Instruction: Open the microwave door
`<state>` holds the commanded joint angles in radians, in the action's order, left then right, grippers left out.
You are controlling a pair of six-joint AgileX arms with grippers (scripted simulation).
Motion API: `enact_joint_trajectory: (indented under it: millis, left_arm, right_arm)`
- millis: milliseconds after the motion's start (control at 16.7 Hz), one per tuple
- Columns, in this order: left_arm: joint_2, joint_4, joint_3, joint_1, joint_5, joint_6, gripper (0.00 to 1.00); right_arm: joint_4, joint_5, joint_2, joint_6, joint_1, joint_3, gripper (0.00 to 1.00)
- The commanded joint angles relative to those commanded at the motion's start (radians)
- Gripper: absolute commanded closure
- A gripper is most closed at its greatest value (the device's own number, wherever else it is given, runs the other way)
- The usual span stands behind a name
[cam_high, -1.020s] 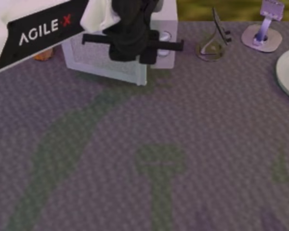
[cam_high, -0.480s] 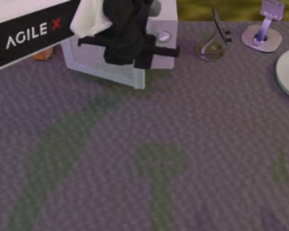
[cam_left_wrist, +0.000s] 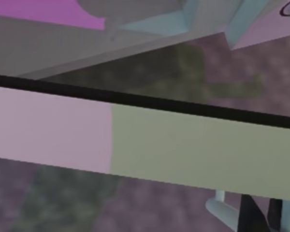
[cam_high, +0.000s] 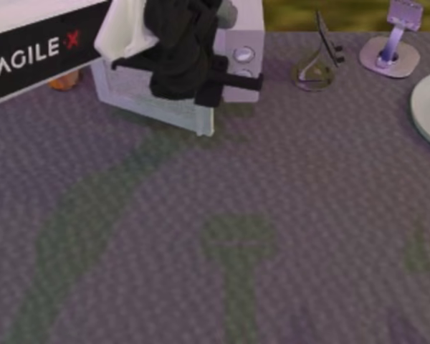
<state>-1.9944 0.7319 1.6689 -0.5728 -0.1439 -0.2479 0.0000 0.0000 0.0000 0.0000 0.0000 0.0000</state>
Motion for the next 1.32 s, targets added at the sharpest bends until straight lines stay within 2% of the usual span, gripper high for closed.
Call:
enact_joint_trajectory:
  millis: [1140, 1320]
  left_arm:
    - [0.0, 0.0, 0.0, 0.0, 0.0, 0.0, 1.0]
    - [0.009, -0.007, -0.015, -0.003, 0.014, 0.011, 1.0]
  right_arm:
    - [0.0, 0.0, 0.0, 0.0, 0.0, 0.0, 0.0]
    - [0.0, 0.0, 0.0, 0.0, 0.0, 0.0, 0.0]
